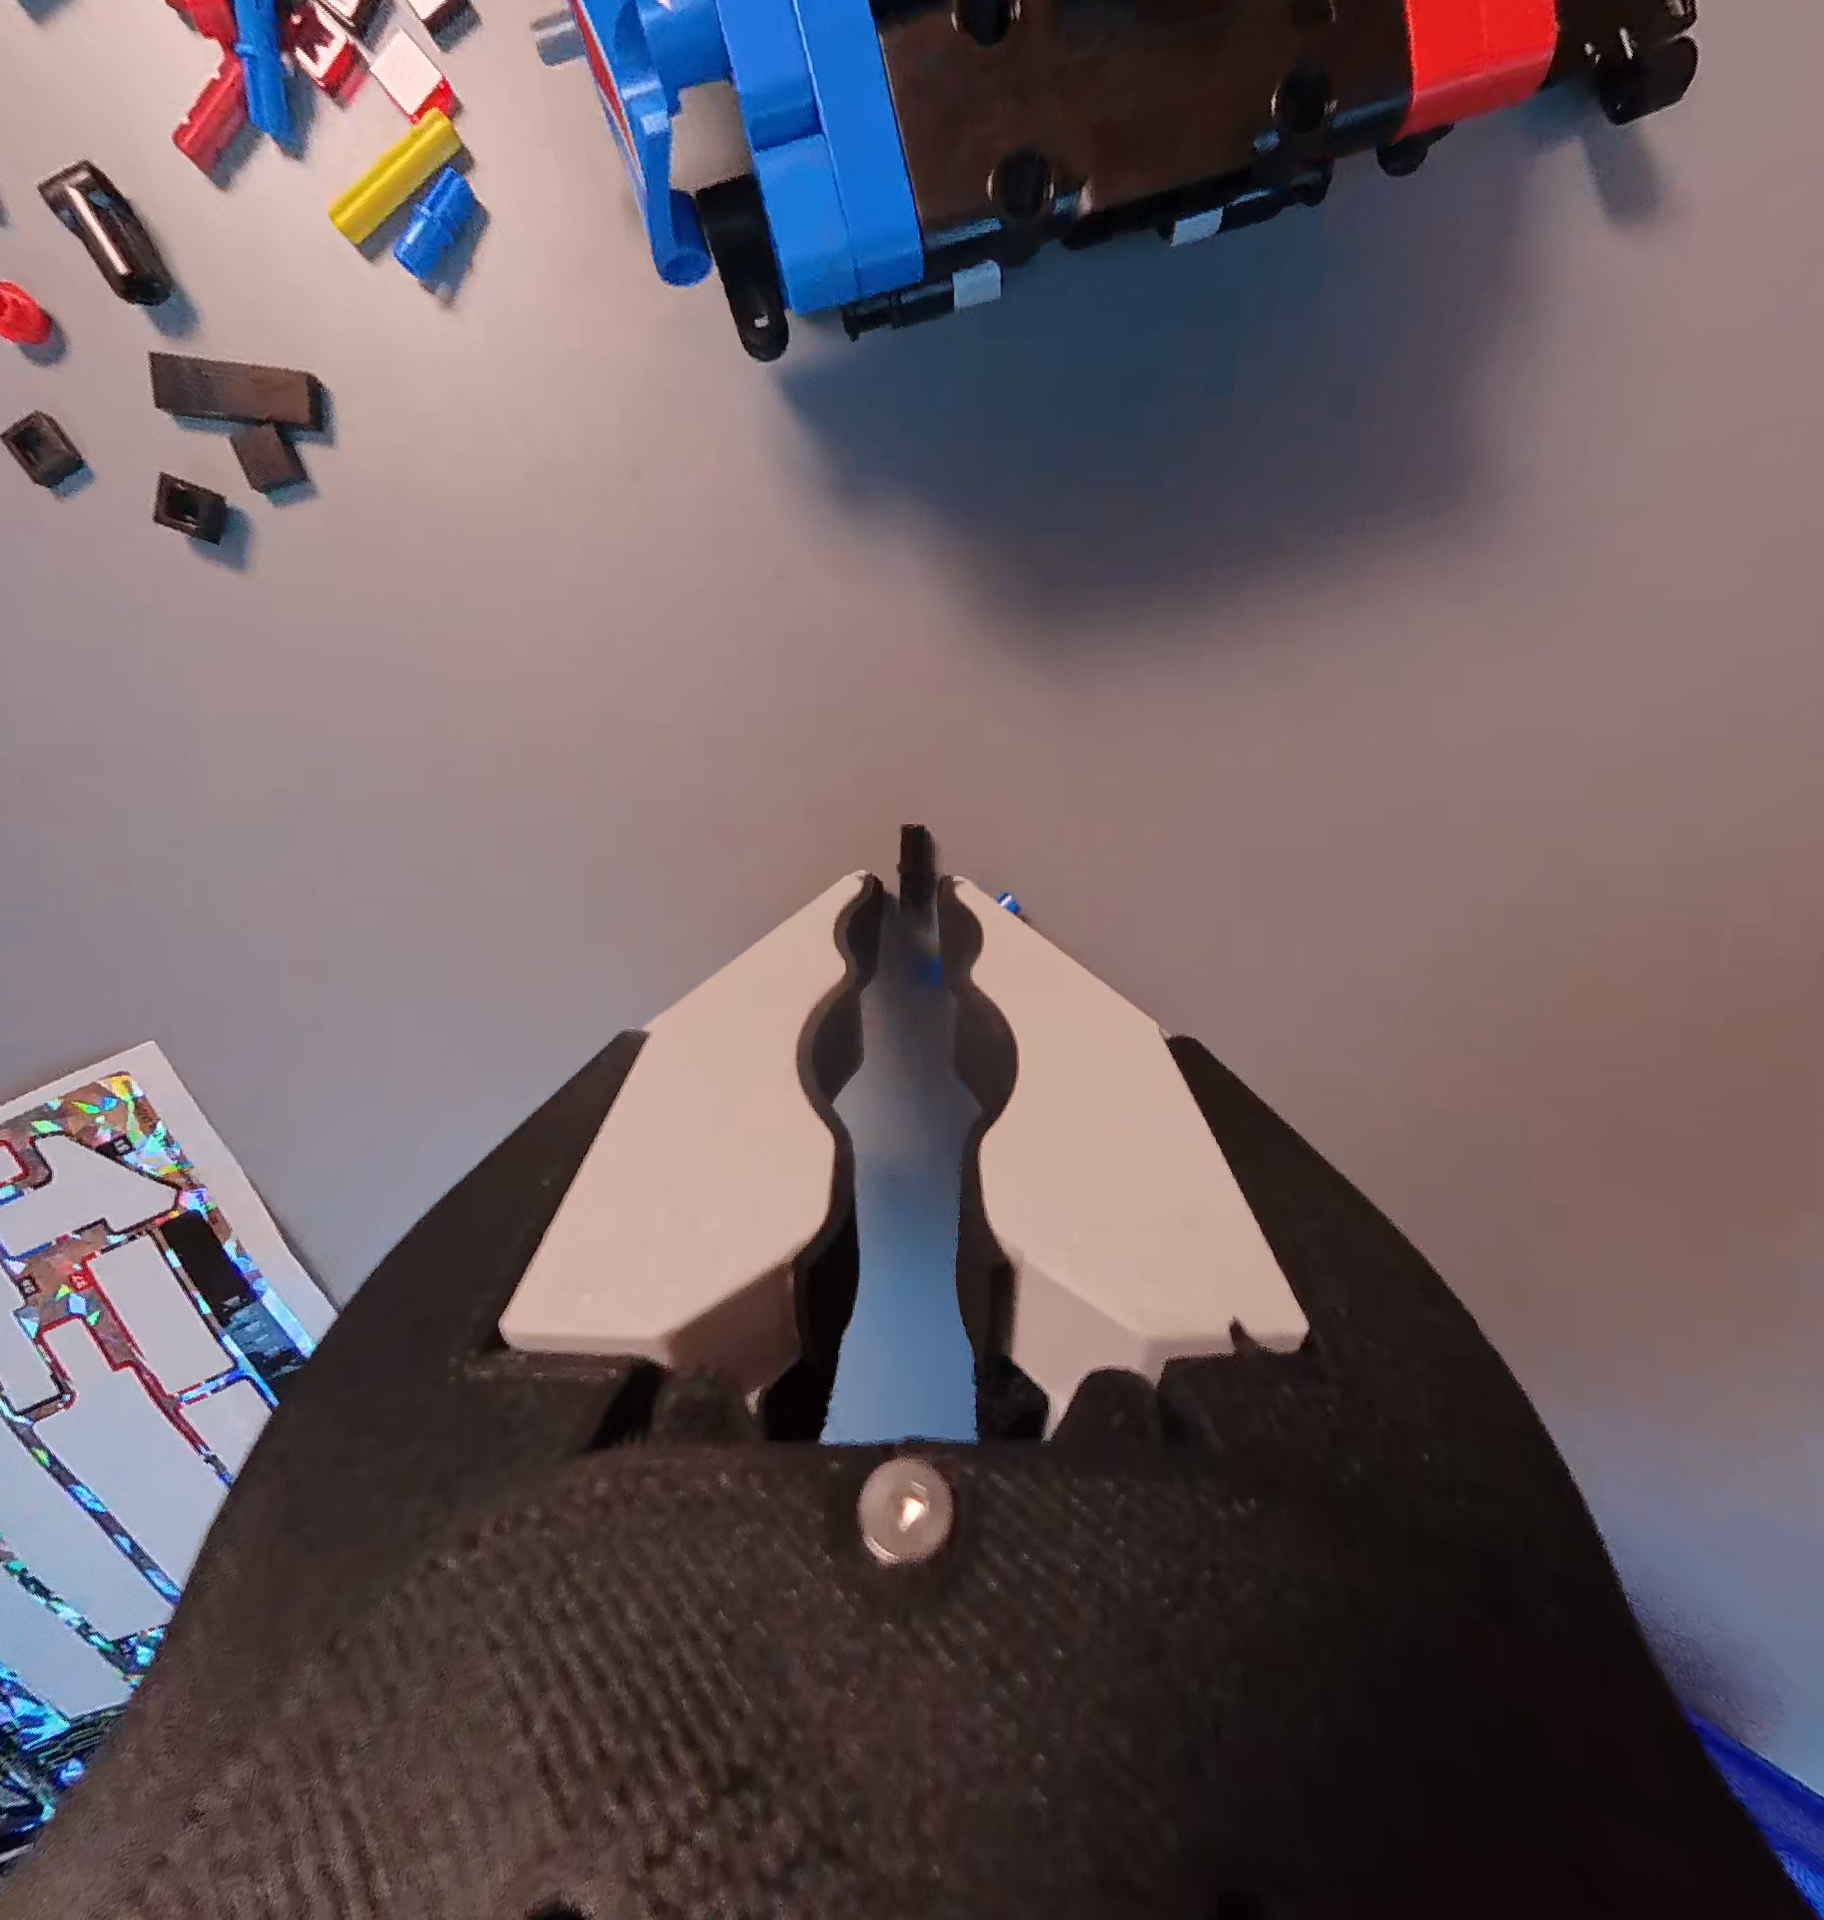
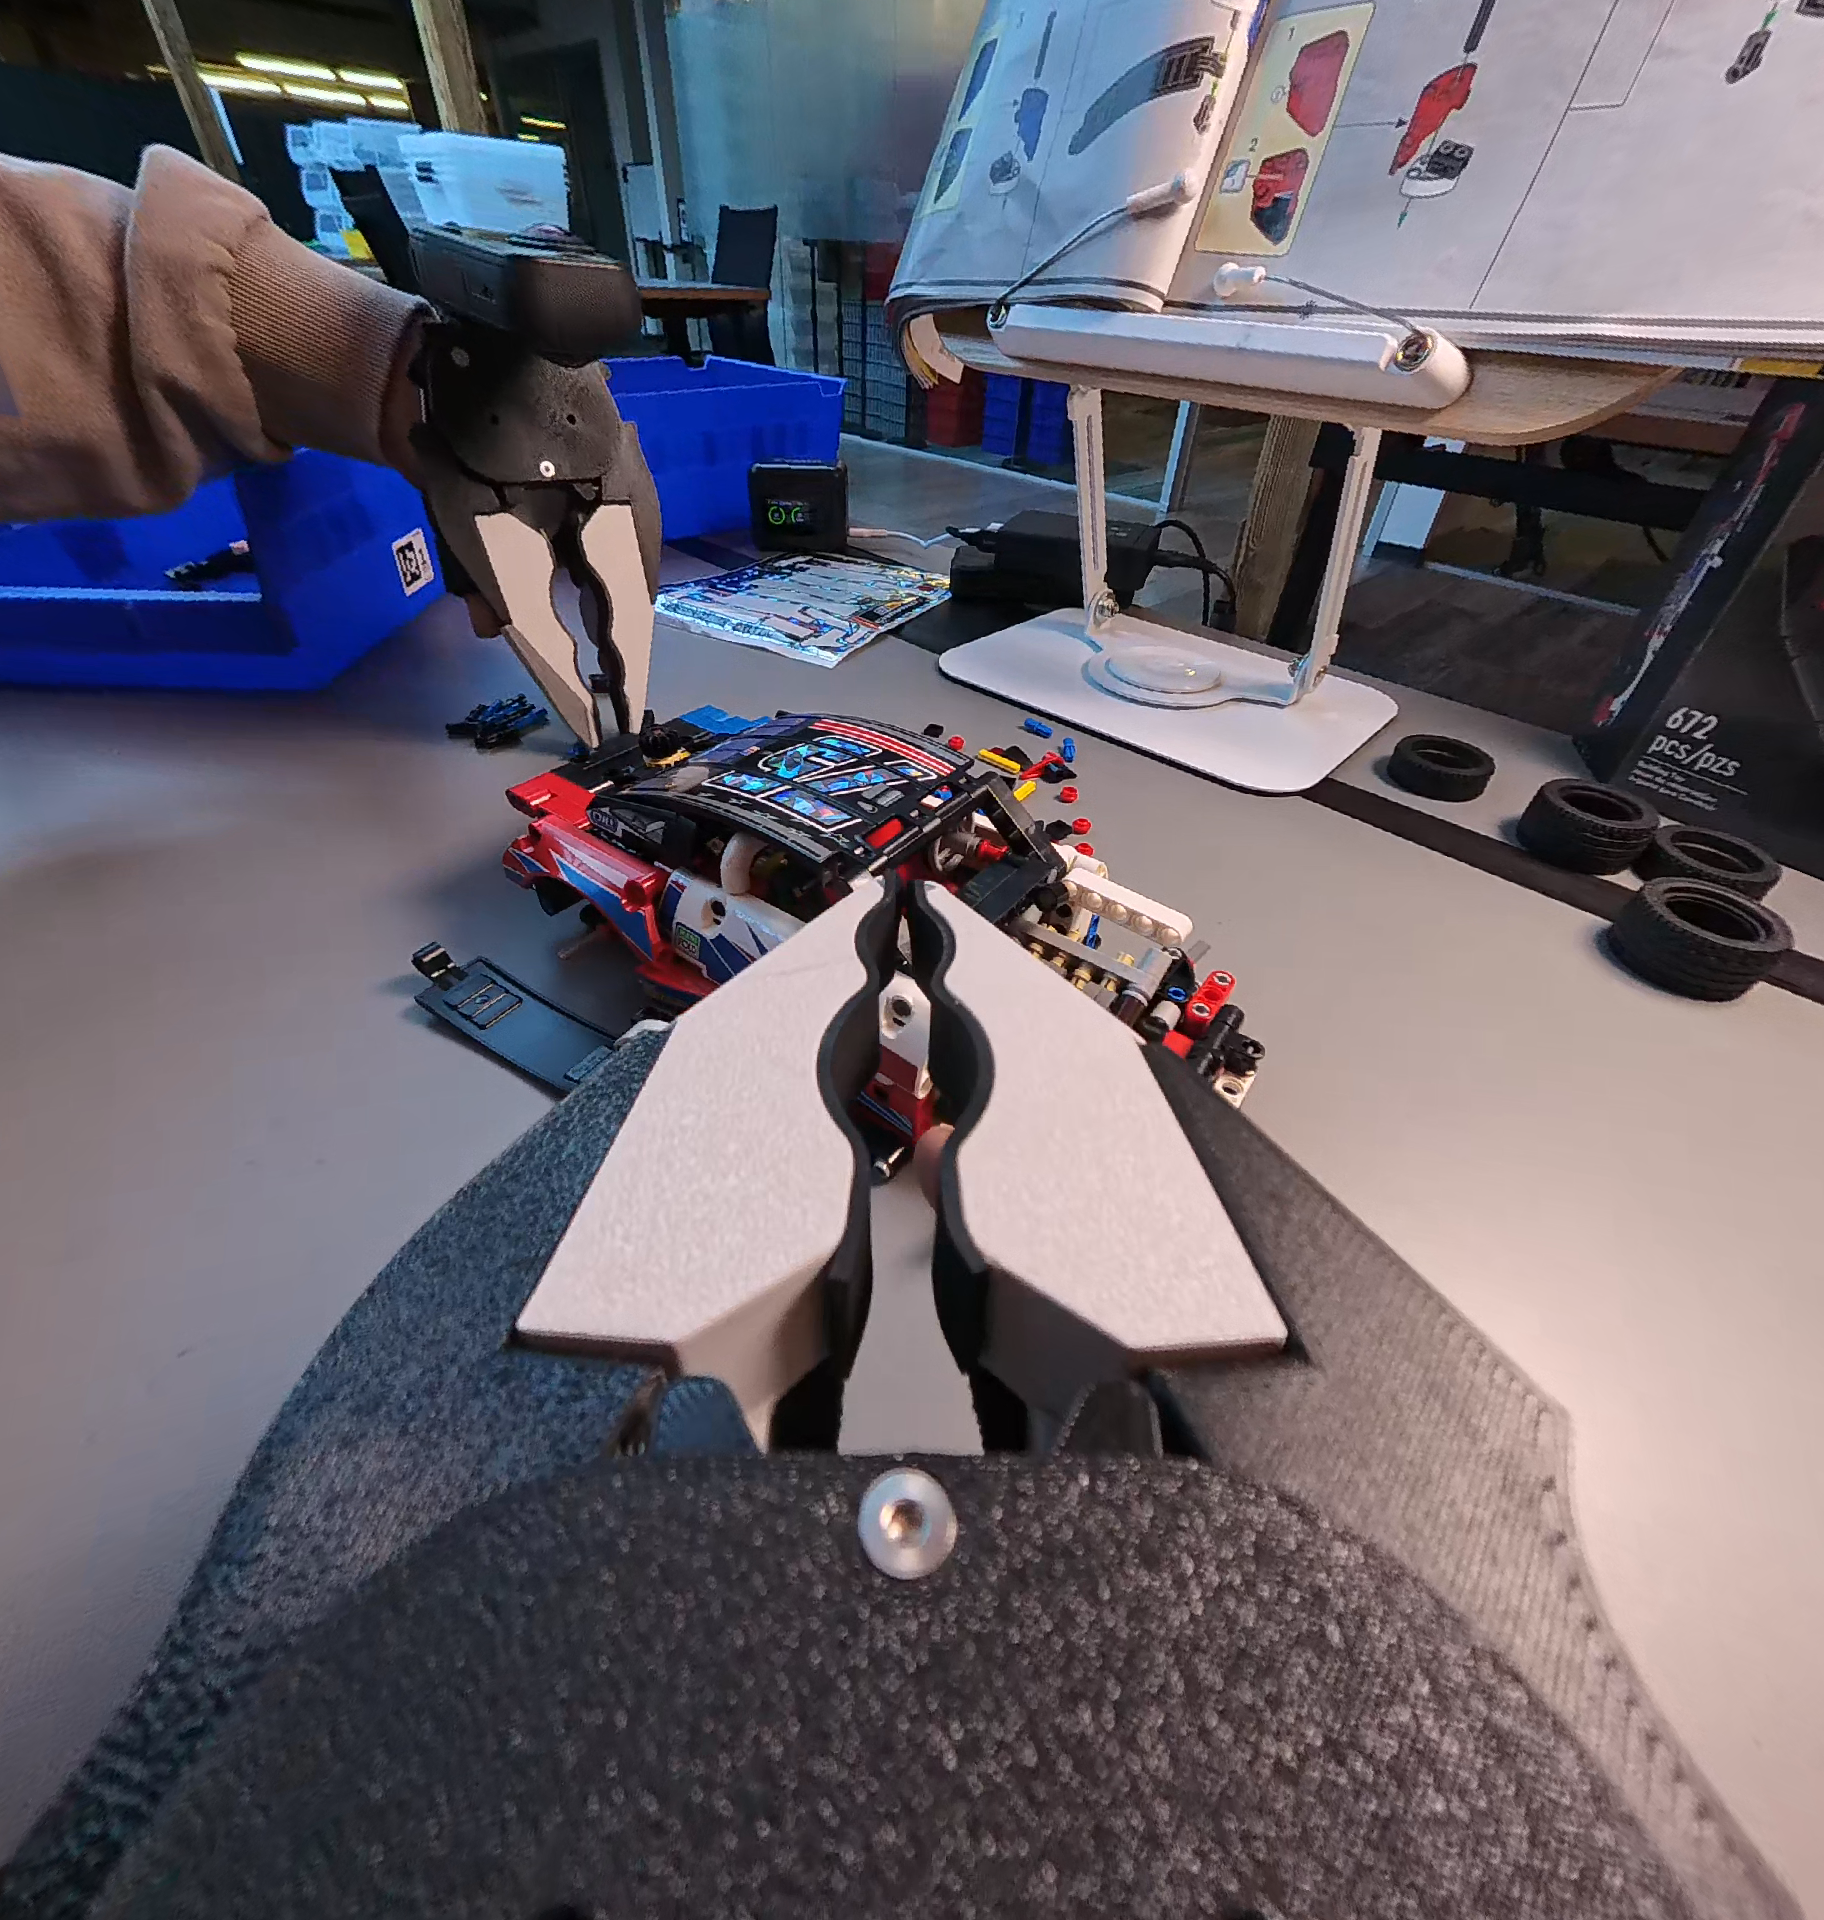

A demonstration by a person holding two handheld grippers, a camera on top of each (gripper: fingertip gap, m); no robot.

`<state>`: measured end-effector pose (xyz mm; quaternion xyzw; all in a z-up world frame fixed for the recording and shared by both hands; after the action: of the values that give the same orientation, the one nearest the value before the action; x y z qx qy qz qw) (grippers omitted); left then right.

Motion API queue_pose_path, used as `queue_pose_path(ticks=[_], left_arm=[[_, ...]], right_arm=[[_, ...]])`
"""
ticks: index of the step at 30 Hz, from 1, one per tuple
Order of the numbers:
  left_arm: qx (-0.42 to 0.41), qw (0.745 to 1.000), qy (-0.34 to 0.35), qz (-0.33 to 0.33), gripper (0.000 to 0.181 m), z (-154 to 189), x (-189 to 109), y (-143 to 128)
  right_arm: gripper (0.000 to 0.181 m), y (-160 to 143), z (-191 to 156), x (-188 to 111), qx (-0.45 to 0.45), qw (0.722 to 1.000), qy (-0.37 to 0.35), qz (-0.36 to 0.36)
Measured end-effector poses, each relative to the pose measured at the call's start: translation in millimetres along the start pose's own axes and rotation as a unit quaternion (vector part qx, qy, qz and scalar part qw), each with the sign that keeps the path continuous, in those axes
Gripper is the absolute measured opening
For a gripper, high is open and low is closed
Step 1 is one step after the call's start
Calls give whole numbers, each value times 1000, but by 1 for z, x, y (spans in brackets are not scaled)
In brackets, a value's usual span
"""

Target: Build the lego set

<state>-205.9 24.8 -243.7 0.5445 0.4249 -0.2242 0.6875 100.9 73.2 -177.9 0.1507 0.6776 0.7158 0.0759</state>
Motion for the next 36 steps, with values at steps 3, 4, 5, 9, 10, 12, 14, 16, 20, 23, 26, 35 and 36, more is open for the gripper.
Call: queue_pose_path(ticks=[3, 4, 5, 9, 10, 12, 14, 16, 20, 23, 26, 35, 36], left_arm=[[-1, 1000, 5, 1, 6, -2, 1, 1], [-3, 1000, 3, 2, 4, -2, 1, 1], [-5, 1000, 2, 2, 2, -2, 1, 1], [-10, 1000, 21, 18, 2, -3, -4, 11], [-18, 999, 26, 44, 2, -1, -9, 20], [-32, 995, 23, 89, 2, 16, -16, 44], [-32, 994, 12, 108, 2, 46, -11, 64], [-28, 993, 8, 113, 2, 80, 6, 75], [-23, 991, 38, 123, 2, 123, 46, 83], [-29, 989, 61, 131, 2, 132, 59, 86], [-34, 989, 70, 127, 3, 132, 64, 82], [-67, 976, 192, 79, 16, 48, -59, 37], [-65, 977, 197, 45, 15, 39, -70, 23]], right_arm=[[0, 0, 0, 0, -1, 1000, 1, -1], [0, -1, 0, 0, -1, 1000, 1, -2], [0, -1, 0, 0, -2, 1000, 1, -2], [0, 1, 1, -1, -2, 1000, -2, 2], [0, 2, 2, -1, -3, 1000, -3, 4], [0, 4, 2, -2, -5, 1000, -5, 8], [0, 6, 4, -2, -6, 1000, -7, 12], [0, 8, 5, -3, -6, 1000, -9, 16], [0, 10, 5, -4, -6, 1000, -11, 21], [0, 10, 3, -3, -6, 1000, -9, 22], [0, 11, -1, -3, -12, 1000, -5, 22], [0, 19, -3, -6, -28, 999, -4, 33], [0, 19, -3, -6, -27, 999, -4, 33]])
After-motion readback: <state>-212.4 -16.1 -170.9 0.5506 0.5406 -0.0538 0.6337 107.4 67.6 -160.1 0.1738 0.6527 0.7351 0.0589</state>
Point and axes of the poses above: each gripper's, where its closed fingertips meet, x out along the fingers, y out of its top, z = x × y across the jaws, the point moved 4 cm from there along -x, back along the fingers, and after that the axes turned 14 degrees about z, right-handed, at the moved point
